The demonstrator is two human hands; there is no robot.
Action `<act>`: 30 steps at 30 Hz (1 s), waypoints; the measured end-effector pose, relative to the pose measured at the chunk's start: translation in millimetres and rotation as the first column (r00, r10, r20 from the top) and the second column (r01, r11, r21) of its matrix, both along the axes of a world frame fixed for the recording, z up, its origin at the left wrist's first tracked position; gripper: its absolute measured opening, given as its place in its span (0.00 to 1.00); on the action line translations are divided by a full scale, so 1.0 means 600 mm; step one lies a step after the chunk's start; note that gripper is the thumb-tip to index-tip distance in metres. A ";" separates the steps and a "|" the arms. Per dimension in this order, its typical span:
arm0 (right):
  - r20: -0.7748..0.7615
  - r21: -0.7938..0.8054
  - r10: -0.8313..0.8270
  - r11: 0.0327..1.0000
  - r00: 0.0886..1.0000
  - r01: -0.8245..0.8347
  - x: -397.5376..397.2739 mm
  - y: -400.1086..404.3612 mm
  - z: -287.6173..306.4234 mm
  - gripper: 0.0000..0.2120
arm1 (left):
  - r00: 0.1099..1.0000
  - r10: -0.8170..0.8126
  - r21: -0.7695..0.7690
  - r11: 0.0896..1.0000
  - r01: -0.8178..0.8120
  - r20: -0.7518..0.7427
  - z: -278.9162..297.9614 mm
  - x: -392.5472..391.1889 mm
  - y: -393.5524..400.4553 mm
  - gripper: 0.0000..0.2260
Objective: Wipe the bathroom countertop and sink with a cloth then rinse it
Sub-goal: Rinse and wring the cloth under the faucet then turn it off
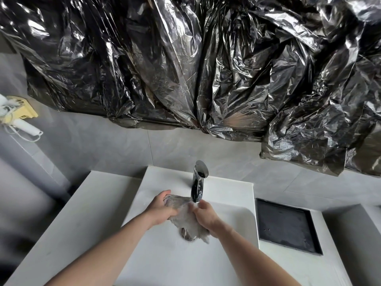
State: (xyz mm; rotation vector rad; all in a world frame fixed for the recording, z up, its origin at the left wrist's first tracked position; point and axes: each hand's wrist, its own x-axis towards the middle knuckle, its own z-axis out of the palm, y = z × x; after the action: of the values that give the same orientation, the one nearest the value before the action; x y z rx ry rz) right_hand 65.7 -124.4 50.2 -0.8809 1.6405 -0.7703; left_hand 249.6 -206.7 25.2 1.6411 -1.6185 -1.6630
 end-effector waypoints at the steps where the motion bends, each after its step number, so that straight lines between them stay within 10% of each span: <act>1: -0.029 0.004 0.017 1.000 0.999 -0.017 -0.003 0.001 0.002 0.09 | 0.998 -0.025 -0.025 0.999 0.026 0.050 -0.005 0.005 -0.001 0.43; 9: -0.420 0.069 0.322 0.944 0.849 -0.324 -0.024 -0.006 -0.003 0.09 | 0.971 0.105 -0.195 0.979 -0.063 0.215 -0.006 0.015 0.003 0.28; 14: -0.545 -0.027 0.188 0.970 0.817 -0.241 -0.027 -0.005 -0.021 0.07 | 0.953 0.164 -0.265 0.960 -0.095 0.254 -0.007 0.030 0.001 0.22; 19: -0.383 -0.137 0.075 0.981 0.921 -0.137 -0.023 -0.015 -0.031 0.25 | 0.888 0.061 -0.229 0.972 0.051 0.457 -0.012 0.039 0.009 0.22; 25: -0.223 -0.112 0.060 0.990 0.973 -0.087 0.002 -0.021 -0.034 0.21 | 0.753 -0.148 -0.115 0.952 0.285 0.641 -0.008 0.017 0.034 0.22; 30: 0.003 -0.148 0.085 0.985 0.996 -0.084 0.009 -0.011 -0.039 0.13 | 0.894 -0.225 -0.125 0.948 0.293 0.387 0.001 -0.010 0.058 0.32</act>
State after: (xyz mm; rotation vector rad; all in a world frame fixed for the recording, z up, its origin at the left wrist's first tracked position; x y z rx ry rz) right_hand 71.0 -130.9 26.7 -1.0438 1.5423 -0.8439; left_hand 243.9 -171.7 26.0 1.7846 -2.1870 -1.3176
